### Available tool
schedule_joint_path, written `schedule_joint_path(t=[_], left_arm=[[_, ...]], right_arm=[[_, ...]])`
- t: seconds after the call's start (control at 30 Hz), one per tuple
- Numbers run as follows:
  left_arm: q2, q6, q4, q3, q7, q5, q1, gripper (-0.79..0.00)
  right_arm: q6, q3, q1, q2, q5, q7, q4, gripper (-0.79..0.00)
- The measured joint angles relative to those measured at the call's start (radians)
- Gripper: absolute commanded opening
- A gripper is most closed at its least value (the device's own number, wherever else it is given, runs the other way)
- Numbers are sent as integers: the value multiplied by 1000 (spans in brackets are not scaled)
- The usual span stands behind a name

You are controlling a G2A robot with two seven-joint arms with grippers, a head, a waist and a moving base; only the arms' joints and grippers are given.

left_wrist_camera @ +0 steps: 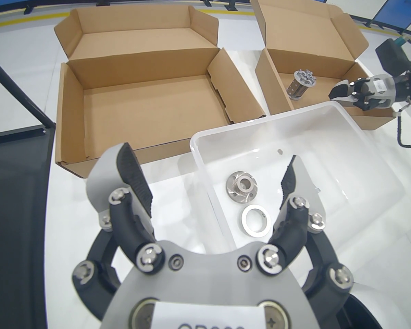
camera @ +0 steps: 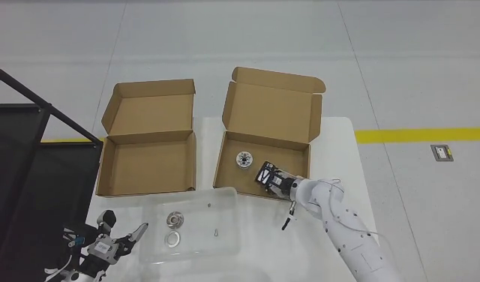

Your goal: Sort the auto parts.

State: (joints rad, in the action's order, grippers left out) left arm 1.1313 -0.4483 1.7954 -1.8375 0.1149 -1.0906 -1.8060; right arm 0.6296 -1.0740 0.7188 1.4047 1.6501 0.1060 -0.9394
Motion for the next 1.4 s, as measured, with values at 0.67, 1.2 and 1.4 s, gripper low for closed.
schedule_joint_path(t=[0.67, 1.2, 1.4], left_arm=[[0, 0, 0, 0, 0, 0, 0, 0], [0, 0, 0, 0, 0, 0, 0, 0], [0, 0, 0, 0, 0, 0, 0, 0]], right_arm=[[-89, -32, 70, -33, 80, -101, -169, 0], [29, 88, 295, -68, 336, -96, -736, 0], [23, 86, 295, -68, 333, -97, -730, 0]])
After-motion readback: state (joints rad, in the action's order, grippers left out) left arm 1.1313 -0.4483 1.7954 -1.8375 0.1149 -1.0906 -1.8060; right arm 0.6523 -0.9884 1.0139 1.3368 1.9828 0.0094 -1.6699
